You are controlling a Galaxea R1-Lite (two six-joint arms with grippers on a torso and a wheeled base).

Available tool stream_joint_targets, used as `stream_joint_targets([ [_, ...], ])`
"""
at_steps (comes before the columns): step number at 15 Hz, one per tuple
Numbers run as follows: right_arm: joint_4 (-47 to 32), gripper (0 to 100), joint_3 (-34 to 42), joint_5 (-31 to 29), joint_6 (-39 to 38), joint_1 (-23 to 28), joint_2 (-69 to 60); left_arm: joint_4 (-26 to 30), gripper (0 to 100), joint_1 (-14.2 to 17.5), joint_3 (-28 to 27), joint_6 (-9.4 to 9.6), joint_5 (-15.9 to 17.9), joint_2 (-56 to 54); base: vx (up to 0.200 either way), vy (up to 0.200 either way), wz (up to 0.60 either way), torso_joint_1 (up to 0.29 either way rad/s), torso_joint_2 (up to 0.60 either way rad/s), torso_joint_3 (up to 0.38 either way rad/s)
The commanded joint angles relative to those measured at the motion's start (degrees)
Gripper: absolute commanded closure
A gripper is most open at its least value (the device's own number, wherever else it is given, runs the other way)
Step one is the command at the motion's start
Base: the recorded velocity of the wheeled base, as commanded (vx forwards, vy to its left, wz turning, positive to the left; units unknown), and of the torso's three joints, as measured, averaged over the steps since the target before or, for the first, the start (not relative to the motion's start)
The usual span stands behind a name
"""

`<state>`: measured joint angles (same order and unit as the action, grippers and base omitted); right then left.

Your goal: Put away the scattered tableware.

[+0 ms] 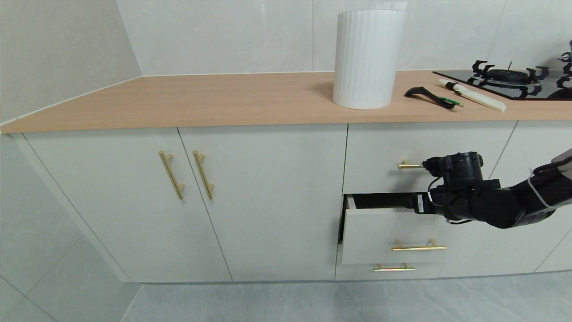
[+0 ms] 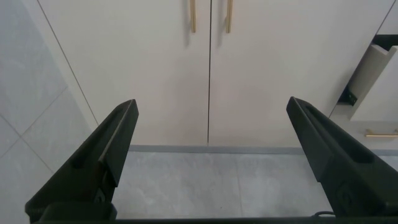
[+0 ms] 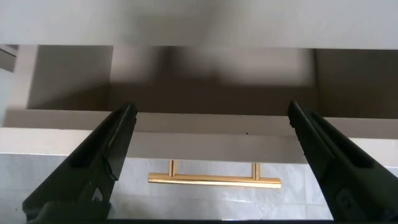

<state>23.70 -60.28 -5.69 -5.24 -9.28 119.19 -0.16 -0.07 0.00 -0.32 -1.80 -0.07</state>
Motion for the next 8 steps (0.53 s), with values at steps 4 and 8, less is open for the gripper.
stream_joint_targets([
  [4, -4.10, 0, 0.08, -0.02, 0.06, -0.04, -0.97, -0.02, 0, -0.01, 0.00, -0.03, -0.04, 0.07, 0.000, 0.000, 0.00, 0.000, 0.00, 0.000],
  [8, -11.75, 0, -0.01, 0.07, 0.06, -0.04, -3.87, -0.02, 0, -0.01, 0.00, -0.03, -0.04, 0.07, 0.000, 0.000, 0.00, 0.000, 0.00, 0.000],
])
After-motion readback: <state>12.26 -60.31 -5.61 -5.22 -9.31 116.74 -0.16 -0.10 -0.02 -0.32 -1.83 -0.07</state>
